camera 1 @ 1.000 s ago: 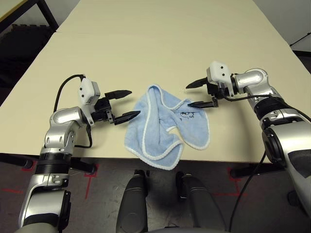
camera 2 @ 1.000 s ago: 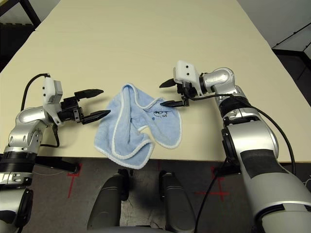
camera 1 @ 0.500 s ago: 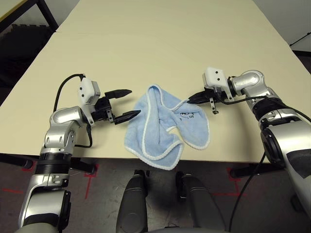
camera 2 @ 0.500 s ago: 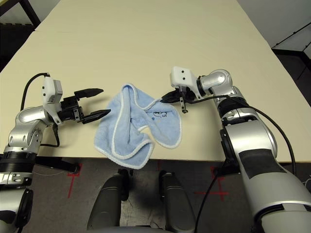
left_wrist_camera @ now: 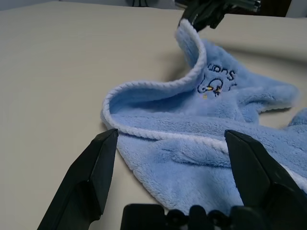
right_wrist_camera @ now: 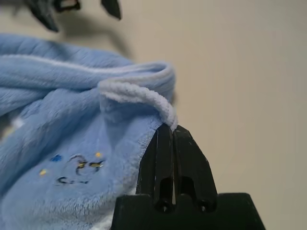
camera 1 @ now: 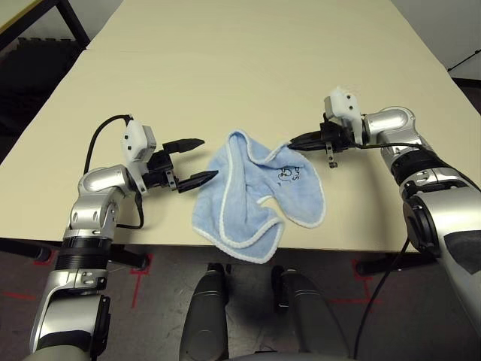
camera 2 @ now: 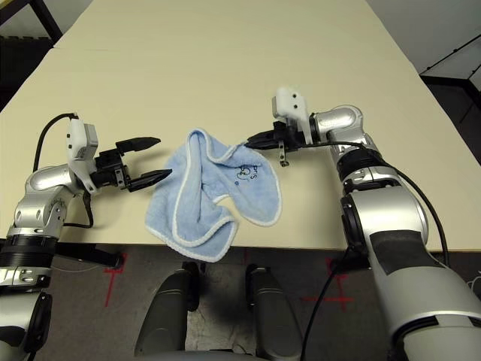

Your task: Fold the towel and set it aside.

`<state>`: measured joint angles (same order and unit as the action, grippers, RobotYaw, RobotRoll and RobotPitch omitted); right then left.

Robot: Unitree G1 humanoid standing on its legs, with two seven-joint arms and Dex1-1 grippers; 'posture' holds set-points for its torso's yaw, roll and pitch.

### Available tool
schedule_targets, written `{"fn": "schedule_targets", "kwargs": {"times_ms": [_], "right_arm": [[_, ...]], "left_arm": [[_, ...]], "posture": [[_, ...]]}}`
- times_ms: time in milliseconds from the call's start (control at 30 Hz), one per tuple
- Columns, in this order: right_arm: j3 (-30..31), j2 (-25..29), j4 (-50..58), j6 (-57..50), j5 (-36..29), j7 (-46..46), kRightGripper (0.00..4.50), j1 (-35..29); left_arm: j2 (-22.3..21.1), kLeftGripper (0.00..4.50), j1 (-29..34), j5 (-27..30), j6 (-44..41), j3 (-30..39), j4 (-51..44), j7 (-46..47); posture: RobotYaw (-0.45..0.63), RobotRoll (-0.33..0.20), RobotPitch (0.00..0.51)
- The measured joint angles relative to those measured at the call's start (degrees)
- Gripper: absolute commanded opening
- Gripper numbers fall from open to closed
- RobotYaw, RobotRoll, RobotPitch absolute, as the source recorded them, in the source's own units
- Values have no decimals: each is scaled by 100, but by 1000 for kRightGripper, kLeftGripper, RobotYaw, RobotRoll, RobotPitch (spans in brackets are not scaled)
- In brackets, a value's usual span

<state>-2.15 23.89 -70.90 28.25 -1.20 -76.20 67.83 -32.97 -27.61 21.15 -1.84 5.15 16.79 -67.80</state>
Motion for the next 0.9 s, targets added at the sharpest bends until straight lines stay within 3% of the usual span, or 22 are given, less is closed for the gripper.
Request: {"fn": "schedule_targets", "kwargs": {"times_ms": [267, 533, 700, 900], "right_arm": [[110, 168, 126, 1517, 549, 2071, 22, 55], [133, 151, 126, 1805, 743, 3615, 22, 588], [117, 21, 128, 1861, 712, 4311, 22, 1057], [-110, -130, 117, 1837, 447, 4536, 22, 1391]], "left_arm": [[426, 4500, -193, -168, 11, -81, 294, 552], [852, 4500, -714, -273, 54, -244, 823, 770], [1023, 4500, -913, -341, 160, -333, 1132, 816], [1068, 4500, -974, -343, 198, -333, 1173, 830]], "posture": [[8, 0, 184], [-8, 0, 179], [-4, 0, 178], [-10, 0, 178]]}}
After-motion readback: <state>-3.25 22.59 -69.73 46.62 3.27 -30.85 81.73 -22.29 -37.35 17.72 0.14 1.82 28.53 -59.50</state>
